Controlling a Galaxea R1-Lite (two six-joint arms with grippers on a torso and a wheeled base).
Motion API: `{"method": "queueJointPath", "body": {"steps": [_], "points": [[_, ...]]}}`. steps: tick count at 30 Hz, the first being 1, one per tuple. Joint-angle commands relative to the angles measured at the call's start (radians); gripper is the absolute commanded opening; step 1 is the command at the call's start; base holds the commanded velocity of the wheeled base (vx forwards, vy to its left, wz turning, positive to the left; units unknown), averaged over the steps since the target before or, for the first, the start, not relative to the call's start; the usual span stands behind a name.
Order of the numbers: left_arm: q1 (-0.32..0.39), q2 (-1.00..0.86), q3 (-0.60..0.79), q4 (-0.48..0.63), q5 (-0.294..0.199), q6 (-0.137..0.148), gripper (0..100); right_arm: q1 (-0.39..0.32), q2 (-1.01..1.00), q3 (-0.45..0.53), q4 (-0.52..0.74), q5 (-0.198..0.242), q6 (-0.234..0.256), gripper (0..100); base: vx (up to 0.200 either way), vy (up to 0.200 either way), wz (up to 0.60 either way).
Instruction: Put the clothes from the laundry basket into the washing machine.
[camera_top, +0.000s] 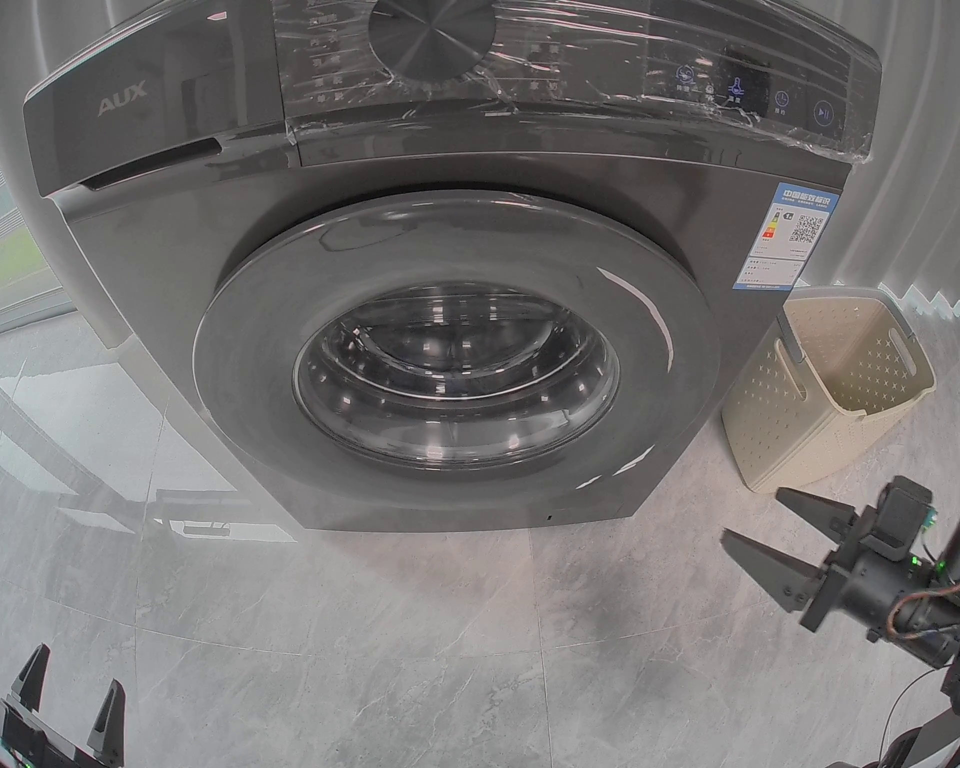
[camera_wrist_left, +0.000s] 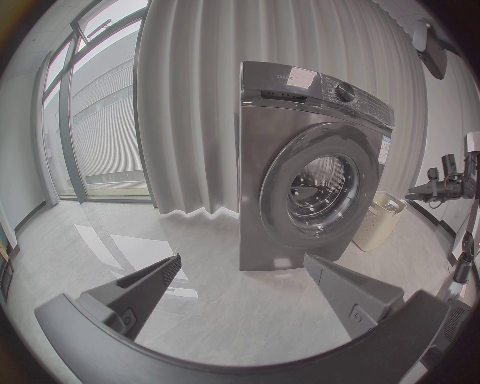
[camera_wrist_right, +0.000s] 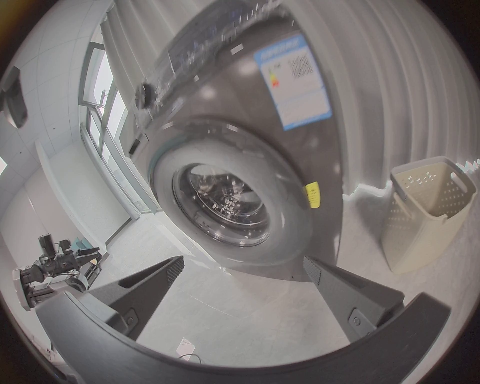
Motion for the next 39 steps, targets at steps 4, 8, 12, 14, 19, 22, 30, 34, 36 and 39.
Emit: {"method": "queueJointPath", "body": {"steps": [4,8,12,14,19,22,30,34,36,39], "points": [[0.0,-0.016,0.018,0.0,-0.001,0.0,100,-0.395,-0.833,0.122,0.608,0.021,-0.093,100,0.0,0.0,0.0],[0.0,-0.016,0.018,0.0,-0.001,-0.001,100,-0.478,-1.047,0.088,0.855,0.041,-0.118,100,0.0,0.0,0.0],[0.0,-0.016,0.018,0.0,-0.001,-0.001,100,-0.513,-1.137,0.096,0.913,0.042,-0.123,100,0.0,0.0,0.0],[0.0,-0.016,0.018,0.0,-0.001,-0.001,100,-0.53,-1.179,0.127,0.919,0.041,-0.129,100,0.0,0.0,0.0],[0.0,-0.016,0.018,0.0,-0.001,-0.003,100,-0.588,-1.294,0.131,1.053,0.039,-0.155,100,0.0,0.0,0.0],[0.0,-0.016,0.018,0.0,-0.001,-0.005,100,-0.59,-1.294,0.131,1.048,0.024,-0.162,100,0.0,0.0,0.0],[0.0,-0.016,0.018,0.0,-0.001,-0.005,100,-0.59,-1.294,0.131,1.05,-0.075,-0.146,100,0.0,0.0,0.0],[0.0,-0.016,0.018,0.0,-0.001,-0.005,100,-0.588,-1.294,0.131,1.1,-0.028,-0.161,100,0.0,0.0,0.0],[0.0,-0.016,0.018,0.0,-0.003,-0.005,100,-0.59,-1.294,0.131,1.133,-0.015,-0.187,100,0.0,0.0,0.0],[0.0,-0.016,0.018,0.0,-0.006,-0.011,100,-0.591,-1.294,0.131,1.116,-0.018,-0.19,100,0.0,0.0,0.0]]}}
